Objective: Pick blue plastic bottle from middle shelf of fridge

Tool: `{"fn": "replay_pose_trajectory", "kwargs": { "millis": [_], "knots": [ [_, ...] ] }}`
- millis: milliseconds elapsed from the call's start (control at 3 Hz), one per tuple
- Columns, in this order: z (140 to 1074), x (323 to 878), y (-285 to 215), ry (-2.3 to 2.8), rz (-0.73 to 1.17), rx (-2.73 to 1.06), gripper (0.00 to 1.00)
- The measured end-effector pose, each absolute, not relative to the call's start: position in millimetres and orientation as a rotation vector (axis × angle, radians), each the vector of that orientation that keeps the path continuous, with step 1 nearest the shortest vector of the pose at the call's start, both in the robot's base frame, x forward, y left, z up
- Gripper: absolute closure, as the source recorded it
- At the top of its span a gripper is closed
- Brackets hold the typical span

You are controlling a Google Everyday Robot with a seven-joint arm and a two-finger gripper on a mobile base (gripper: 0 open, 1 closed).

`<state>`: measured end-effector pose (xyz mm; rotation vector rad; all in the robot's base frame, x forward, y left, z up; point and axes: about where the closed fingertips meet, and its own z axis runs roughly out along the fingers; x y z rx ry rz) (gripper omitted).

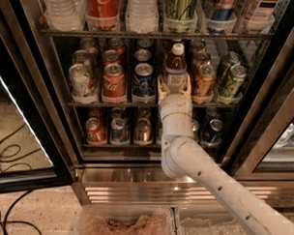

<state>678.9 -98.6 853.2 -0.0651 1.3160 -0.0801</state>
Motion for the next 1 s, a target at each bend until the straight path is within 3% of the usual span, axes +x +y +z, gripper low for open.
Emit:
{"fn": "replay_pose_trajectory", "kwargs": {
  "millis": [667, 1000],
  "knots": [
    [853.2, 678.9, -98.6, 1.316, -0.08, -0.065, 0.98],
    [853.4, 678.8, -98.6, 1.316, -0.08, -0.065, 1.0]
  ]
}}
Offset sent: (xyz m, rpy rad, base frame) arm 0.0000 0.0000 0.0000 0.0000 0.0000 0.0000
